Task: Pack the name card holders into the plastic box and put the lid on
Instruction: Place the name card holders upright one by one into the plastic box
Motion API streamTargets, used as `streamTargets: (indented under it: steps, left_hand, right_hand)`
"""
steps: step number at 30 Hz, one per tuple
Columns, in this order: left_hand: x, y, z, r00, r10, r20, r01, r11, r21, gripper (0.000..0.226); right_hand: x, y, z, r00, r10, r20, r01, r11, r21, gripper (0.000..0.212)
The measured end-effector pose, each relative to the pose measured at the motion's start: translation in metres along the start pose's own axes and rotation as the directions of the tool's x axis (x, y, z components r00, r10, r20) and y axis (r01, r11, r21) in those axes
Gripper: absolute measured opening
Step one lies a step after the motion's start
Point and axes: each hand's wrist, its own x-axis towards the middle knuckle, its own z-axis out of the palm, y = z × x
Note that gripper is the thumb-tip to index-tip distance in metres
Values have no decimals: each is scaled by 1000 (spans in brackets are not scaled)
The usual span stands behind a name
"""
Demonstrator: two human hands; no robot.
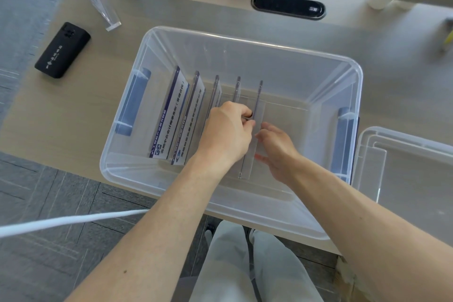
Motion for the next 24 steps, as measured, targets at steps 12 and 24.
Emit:
streamTargets:
  steps: [12,24]
  left_hand:
    - [-1,3,0,1000,-5,10,5,1000,10,31]
    - [-2,0,-5,990,83,-112,-75,994,74,27]
  right_hand:
    - [-3,-2,-2,1000,22,16,-22,1000,2,63]
    - [-8,-5,-1,999,23,28,-22,1000,-17,64]
